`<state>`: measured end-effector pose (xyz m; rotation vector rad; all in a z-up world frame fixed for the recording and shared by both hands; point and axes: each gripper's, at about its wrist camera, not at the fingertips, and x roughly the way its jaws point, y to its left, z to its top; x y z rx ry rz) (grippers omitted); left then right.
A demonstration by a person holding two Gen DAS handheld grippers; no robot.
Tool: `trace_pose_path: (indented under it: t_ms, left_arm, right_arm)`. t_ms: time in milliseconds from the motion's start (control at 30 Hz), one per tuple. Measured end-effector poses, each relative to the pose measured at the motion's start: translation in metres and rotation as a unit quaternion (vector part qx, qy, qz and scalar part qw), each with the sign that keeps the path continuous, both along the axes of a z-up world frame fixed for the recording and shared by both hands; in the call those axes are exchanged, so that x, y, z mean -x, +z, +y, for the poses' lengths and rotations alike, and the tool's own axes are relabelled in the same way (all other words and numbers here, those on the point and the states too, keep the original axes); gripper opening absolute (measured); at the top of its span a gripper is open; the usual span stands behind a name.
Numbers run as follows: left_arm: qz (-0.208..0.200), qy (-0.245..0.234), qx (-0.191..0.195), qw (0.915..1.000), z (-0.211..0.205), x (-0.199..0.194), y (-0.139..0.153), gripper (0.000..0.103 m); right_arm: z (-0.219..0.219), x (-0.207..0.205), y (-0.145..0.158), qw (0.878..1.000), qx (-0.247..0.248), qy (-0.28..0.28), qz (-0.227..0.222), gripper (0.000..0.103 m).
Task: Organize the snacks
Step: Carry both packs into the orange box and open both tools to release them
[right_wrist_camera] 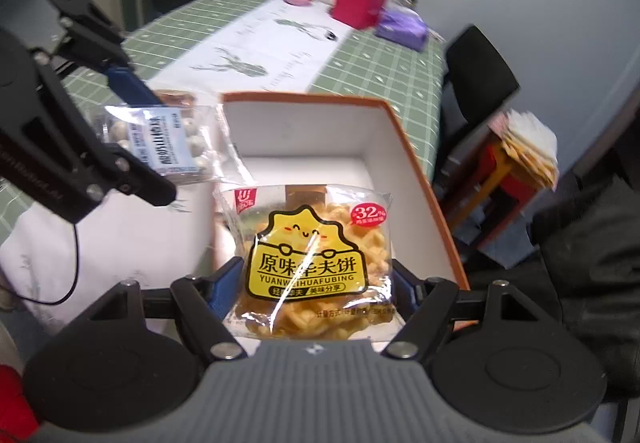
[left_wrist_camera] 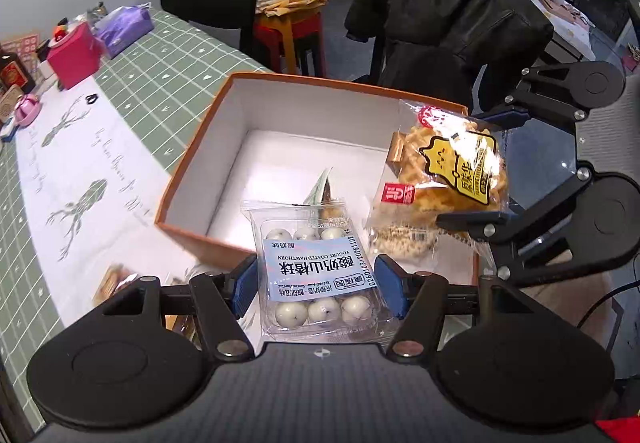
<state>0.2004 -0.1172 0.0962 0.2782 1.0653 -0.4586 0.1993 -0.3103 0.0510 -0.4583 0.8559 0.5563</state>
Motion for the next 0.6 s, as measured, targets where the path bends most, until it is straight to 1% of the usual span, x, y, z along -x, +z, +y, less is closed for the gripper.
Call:
trace_pose_path:
  t_ms: [167, 233, 367, 467, 600]
  left_arm:
    - [0.021, -0.024, 0.016, 0.9994, -0.018, -0.021, -0.02, 0.071]
    - [0.022, -0.034, 0.0, 0.9992, -0.025, -0.026, -0.029, 0.071]
    - [0.038, -0.035, -0.011, 0.9986, -0.03, -0.041, -0.047, 0.071]
    - [0.034, -0.037, -0.041, 0.9979, -0.032, -0.048, -0.06, 0.071]
    - [0.03, -0.018, -0.067, 0.9971, -0.026, -0.064, -0.069, 0.071]
  right_arm:
    - [-0.011, -0.032, -0.026, 0.999, 0.02, -0.029, 0.023, 0.073]
    - [-0.014, -0.041, -0.034, 0.999, 0.021, -0.032, 0.03, 0.073]
    - [-0.014, -0.05, -0.047, 0.998, 0.024, -0.024, 0.046, 0.073]
    - [-0.009, -0.052, -0.055, 0.998, 0.034, -0.01, 0.05, 0.073]
    - [-0.003, -0.055, -0.065, 0.997, 0.047, 0.006, 0.056, 0.074]
